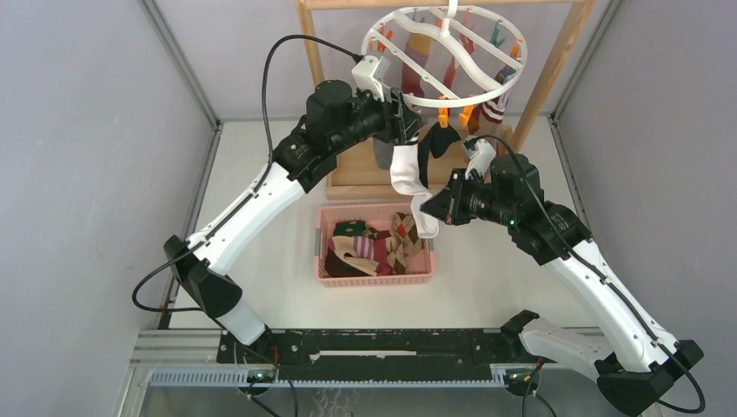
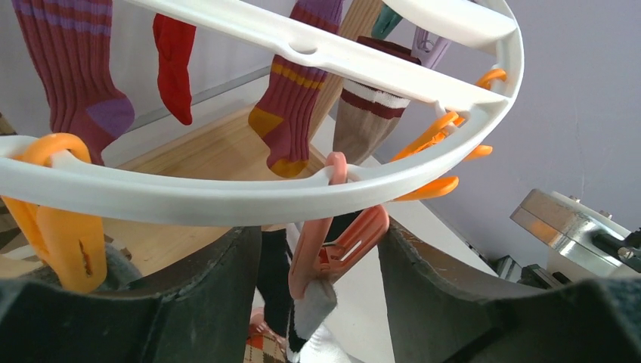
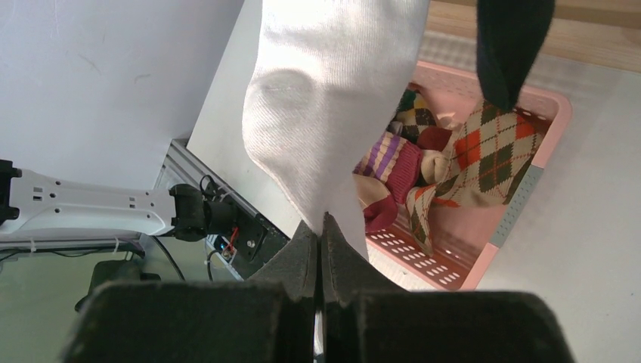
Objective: Remove the socks clipped to the hanger
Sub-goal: Remove the sock from the hanger.
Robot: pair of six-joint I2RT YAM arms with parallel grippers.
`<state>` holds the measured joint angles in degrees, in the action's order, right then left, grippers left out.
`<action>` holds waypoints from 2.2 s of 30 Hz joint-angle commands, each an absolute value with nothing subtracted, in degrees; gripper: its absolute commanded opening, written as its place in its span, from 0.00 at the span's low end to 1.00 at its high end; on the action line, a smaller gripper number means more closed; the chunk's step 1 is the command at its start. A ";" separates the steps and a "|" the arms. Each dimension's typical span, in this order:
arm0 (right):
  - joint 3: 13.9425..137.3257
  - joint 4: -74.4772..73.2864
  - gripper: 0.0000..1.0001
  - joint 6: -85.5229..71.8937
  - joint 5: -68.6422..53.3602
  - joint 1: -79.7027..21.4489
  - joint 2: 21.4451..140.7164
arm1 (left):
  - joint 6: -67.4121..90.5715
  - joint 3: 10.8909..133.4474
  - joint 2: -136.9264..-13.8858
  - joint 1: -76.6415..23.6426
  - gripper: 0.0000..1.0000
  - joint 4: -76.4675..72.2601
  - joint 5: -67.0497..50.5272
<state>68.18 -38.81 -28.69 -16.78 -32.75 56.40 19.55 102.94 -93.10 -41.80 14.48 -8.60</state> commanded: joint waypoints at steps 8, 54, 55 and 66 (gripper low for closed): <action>68.30 -36.91 0.00 -28.30 -16.86 -33.31 56.46 | 20.08 104.97 -91.39 -41.41 0.65 11.68 -9.90; 66.84 -36.58 0.00 -27.92 -18.37 -33.46 57.39 | 20.12 108.06 -93.76 -41.20 0.01 14.06 -9.89; 66.81 -36.48 0.00 -27.89 -18.43 -33.48 57.48 | 20.13 107.98 -93.71 -41.14 0.01 14.06 -9.88; 66.87 -34.74 0.00 -28.17 -19.78 -33.64 57.85 | 19.88 106.85 -92.88 -41.05 0.03 15.39 -10.35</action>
